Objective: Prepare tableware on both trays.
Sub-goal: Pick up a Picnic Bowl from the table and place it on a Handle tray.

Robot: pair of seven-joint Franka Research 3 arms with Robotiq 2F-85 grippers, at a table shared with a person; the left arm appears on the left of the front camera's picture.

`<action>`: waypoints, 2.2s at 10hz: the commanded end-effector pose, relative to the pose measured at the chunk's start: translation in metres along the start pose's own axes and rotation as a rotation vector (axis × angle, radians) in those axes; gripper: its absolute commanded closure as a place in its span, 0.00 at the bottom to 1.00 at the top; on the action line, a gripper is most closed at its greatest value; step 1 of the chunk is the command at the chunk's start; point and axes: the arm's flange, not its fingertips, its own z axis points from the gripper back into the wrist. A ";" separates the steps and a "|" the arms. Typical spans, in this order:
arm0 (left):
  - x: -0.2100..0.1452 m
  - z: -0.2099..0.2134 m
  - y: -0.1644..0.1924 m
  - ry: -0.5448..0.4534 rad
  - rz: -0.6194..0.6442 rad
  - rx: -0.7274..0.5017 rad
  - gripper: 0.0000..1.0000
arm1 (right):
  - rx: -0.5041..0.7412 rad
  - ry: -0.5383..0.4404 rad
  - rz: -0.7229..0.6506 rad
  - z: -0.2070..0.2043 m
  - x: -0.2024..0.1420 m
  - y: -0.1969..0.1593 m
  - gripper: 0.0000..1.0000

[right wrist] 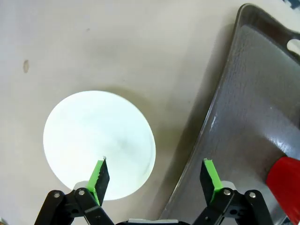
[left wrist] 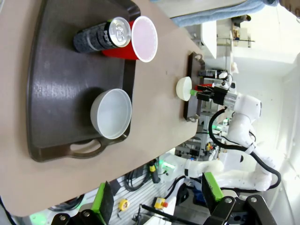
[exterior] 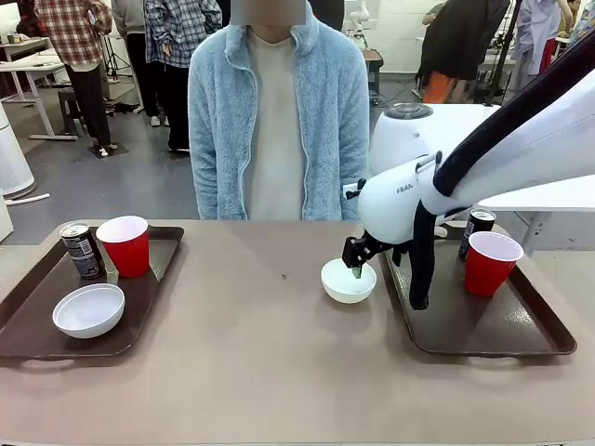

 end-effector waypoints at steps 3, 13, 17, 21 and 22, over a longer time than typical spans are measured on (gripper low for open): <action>-0.001 0.002 0.000 0.002 0.000 0.012 0.00 | -0.012 -0.008 0.017 -0.003 0.009 0.012 0.83; -0.001 0.002 0.000 0.002 0.000 0.012 0.00 | 0.064 0.057 0.066 0.015 -0.002 0.003 1.00; -0.001 0.002 0.000 0.002 0.000 0.012 0.00 | 0.110 0.059 0.078 0.093 -0.062 -0.030 1.00; -0.001 0.002 0.000 0.002 0.000 0.012 0.00 | 0.136 0.073 -0.015 0.089 -0.119 -0.107 1.00; -0.001 0.002 0.000 0.002 0.000 0.012 0.00 | 0.146 0.065 -0.047 0.084 -0.127 -0.120 1.00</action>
